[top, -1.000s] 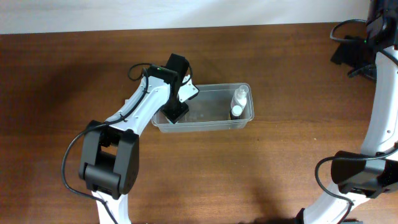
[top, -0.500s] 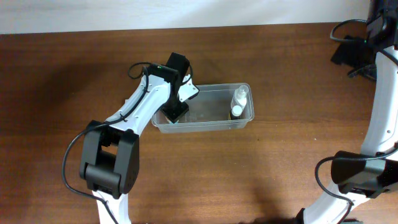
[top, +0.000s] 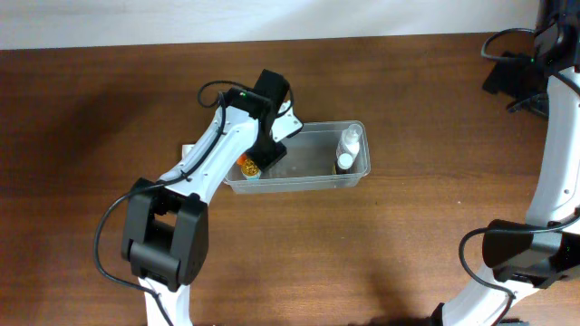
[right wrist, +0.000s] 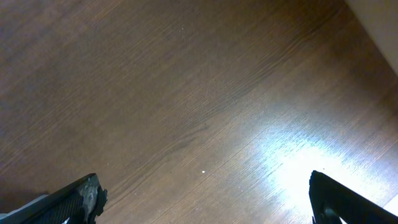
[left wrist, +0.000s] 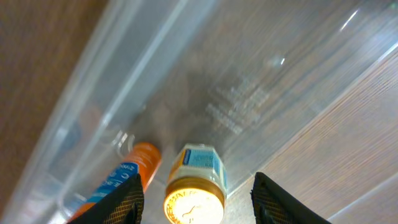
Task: Pack container
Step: 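Open the left gripper and lift back to the left, then lower the left gripper onto the white Panadol box and grasp it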
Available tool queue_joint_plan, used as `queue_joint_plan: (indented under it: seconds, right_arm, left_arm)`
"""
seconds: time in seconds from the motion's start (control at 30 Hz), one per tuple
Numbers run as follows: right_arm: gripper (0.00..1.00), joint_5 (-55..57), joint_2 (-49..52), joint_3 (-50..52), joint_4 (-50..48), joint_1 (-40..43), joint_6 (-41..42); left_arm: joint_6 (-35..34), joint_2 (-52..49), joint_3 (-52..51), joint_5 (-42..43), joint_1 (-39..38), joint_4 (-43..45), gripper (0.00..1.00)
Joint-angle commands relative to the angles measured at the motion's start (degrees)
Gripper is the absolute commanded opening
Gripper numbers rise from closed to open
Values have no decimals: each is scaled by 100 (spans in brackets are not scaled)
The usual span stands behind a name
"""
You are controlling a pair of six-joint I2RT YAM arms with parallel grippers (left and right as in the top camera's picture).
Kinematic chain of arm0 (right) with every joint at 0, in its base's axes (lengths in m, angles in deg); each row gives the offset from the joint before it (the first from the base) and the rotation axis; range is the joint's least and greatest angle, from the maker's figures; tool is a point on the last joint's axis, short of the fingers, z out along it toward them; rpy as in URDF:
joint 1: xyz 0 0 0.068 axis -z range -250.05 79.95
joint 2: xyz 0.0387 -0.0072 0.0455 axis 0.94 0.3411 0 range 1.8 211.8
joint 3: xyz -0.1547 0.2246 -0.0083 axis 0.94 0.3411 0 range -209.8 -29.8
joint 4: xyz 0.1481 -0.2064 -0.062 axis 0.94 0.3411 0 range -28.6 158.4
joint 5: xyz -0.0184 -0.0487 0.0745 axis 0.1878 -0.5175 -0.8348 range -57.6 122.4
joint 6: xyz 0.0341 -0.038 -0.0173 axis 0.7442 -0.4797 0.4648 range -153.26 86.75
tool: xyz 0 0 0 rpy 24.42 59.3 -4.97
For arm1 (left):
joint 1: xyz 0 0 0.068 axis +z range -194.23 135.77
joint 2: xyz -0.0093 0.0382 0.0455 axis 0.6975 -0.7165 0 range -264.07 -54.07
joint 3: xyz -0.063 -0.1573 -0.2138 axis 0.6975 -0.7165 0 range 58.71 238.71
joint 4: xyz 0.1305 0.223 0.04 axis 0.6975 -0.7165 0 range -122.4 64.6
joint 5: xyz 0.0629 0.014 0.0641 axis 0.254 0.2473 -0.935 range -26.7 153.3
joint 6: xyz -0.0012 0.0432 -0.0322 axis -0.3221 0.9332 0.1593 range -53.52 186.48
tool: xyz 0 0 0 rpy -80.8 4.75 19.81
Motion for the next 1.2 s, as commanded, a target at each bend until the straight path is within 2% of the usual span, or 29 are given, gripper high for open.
queue_joint_plan:
  seconds: [0.0, 0.33, 0.47, 0.67, 0.87, 1.0, 1.17]
  right_arm:
    - [98, 92, -44, -28, -2, 26, 0]
    - [98, 92, -44, -28, -2, 26, 0]
    - [98, 92, -44, -28, -2, 26, 0]
    - [98, 92, -44, -28, -4, 26, 0]
    - [98, 92, -44, -28, -4, 26, 0]
    - [98, 92, -44, -28, -4, 26, 0]
    - [98, 92, -44, -28, -4, 26, 0]
  left_arm:
    - [7, -63, 367, 105, -39, -90, 57]
    - [-455, -63, 1788, 597, -39, -1150, 57]
    - [-811, -63, 2614, 522, -35, -1797, 69]
    - [-2245, -57, 3729, -514, 407, -2955, 70]
    - [-3163, 63, 3871, -492, 1320, -3355, 70]
    - [-3434, 61, 3740, -310, 1764, -3515, 70]
    - [-3729, 61, 3397, -315, 1967, -3442, 70]
